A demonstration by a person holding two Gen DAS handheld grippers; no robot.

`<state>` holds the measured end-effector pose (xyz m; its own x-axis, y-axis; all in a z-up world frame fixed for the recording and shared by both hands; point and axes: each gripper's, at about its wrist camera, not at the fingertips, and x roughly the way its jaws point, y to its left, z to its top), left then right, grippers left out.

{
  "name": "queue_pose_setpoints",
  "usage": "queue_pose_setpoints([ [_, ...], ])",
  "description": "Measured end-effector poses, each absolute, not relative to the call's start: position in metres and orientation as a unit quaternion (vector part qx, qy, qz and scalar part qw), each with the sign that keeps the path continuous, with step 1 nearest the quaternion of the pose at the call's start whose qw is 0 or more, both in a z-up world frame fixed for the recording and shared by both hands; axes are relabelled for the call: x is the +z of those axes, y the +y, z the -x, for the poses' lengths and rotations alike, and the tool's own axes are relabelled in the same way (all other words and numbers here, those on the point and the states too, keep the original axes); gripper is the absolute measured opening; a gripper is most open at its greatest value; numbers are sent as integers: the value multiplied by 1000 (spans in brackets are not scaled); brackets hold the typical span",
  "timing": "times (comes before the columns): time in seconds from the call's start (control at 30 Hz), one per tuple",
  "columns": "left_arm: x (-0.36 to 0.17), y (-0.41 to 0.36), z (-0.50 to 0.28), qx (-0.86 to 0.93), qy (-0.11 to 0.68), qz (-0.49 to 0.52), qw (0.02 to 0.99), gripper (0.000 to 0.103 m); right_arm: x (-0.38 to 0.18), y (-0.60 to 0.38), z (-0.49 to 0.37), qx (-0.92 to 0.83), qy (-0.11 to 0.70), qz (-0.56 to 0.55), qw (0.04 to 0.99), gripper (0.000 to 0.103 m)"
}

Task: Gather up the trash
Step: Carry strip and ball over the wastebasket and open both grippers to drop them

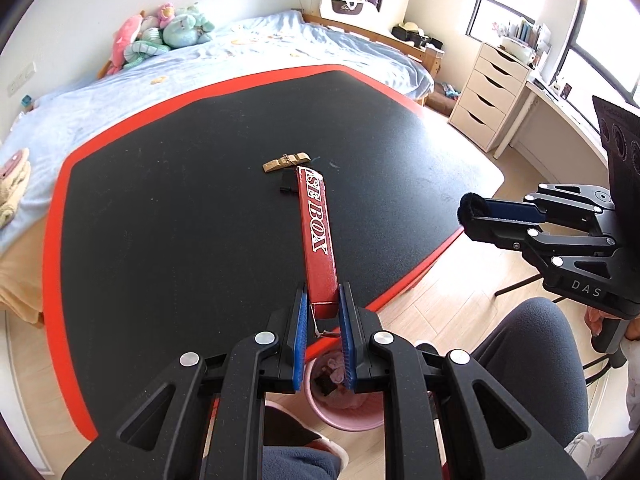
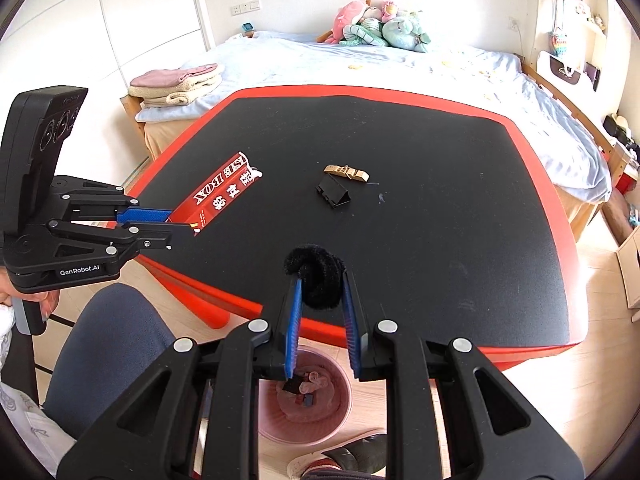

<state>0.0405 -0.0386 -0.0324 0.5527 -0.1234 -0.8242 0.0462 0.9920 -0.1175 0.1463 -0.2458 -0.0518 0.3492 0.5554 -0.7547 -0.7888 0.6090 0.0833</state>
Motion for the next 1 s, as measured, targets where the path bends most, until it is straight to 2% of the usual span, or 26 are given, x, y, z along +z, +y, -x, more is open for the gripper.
queue_pose_setpoints([
  [0.5, -39, -72, 14, -95, 490, 32, 866, 15, -65, -281, -84, 417, 420, 133, 795, 19],
  [1.0, -43, -95, 23, -123, 501, 14, 857, 15, -69, -286, -77, 428, 425, 130, 787, 19],
])
